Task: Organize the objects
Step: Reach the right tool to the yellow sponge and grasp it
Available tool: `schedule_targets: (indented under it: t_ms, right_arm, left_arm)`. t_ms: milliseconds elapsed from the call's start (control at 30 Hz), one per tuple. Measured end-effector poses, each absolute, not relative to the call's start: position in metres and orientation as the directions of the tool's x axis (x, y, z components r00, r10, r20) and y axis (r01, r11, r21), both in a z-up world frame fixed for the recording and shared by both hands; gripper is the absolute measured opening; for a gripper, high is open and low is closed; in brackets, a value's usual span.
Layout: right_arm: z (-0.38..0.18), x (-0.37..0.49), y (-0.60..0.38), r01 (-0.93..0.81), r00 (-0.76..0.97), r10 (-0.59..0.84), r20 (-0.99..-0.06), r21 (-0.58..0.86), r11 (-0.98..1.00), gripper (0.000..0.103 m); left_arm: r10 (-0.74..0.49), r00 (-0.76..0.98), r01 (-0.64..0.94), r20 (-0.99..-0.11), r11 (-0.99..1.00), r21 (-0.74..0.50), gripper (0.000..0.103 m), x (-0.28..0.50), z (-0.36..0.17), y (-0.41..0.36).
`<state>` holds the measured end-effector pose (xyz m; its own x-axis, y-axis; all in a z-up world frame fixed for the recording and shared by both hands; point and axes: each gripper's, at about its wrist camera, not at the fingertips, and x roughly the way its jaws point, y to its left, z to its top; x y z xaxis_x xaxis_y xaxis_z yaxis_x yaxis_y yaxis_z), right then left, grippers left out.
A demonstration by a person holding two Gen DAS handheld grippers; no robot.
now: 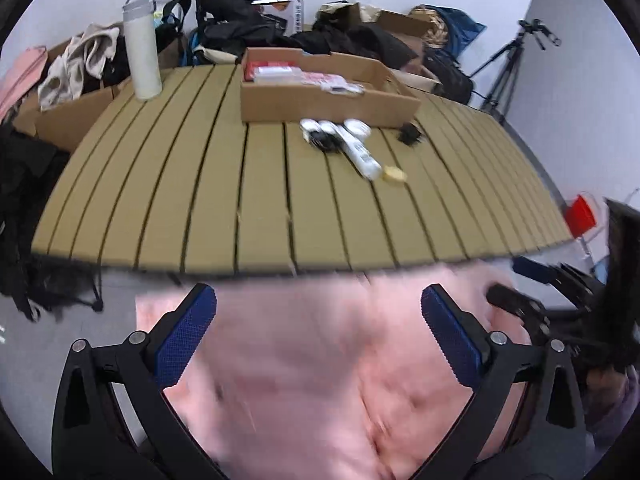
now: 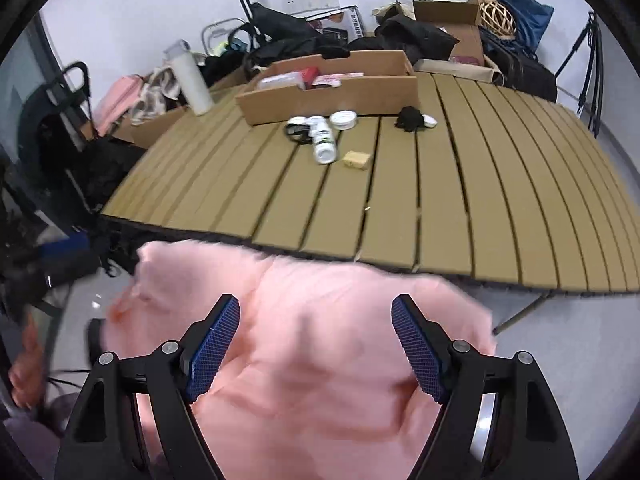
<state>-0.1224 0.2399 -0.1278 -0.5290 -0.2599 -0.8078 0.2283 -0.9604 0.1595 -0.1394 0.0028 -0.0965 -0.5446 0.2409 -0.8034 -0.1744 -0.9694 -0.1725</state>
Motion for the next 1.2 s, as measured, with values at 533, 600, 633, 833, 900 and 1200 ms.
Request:
schedule_targets:
  t_ms: [533,600,633,833,900,1200]
  right_arm:
    - [-0.180,-0.283,0.238,0.390,-0.536,-0.297,-0.790,0.081,-0.917,0.057]
    - [-0.185,-0.296,0.234,0.406,-0.536,-0.287,-0.794,0.056,-0.912,0.057]
    - [-0.187,-0.302,0.232,0.414,-0.538,-0.280,-0.795,0.040,-0.909,0.057]
    - [-0.200,-0.313,0.230,0.428,-0.509,-0.298,-0.808,0.063,-0.901,0.049]
    - [-0.201,-0.312,0.230,0.427,-0.512,-0.290,-0.808,0.054,-0.903,0.043]
    - [-0.181,-0.289,0.234,0.390,-0.528,-0.296,-0.796,0.083,-0.917,0.027]
  left_arm:
    - [0.370,-0.427,-0.078,-0.825,-0.924,-0.375,0.036,-0.356,-0.186,0.038]
    - [0.379,-0.429,-0.087,-0.820,-0.921,-0.380,0.031,-0.363,-0.193,0.042]
    - [0.378,-0.434,-0.095,-0.818,-0.922,-0.375,0.031,-0.365,-0.195,0.043]
    - [0.374,-0.438,-0.075,-0.817,-0.921,-0.381,0.005,-0.374,-0.199,0.042]
    - [0.372,-0.432,-0.088,-0.822,-0.924,-0.372,0.003,-0.373,-0.196,0.043]
    - [0.361,-0.482,-0.100,-0.798,-0.928,-0.360,0.003,-0.325,-0.151,0.027]
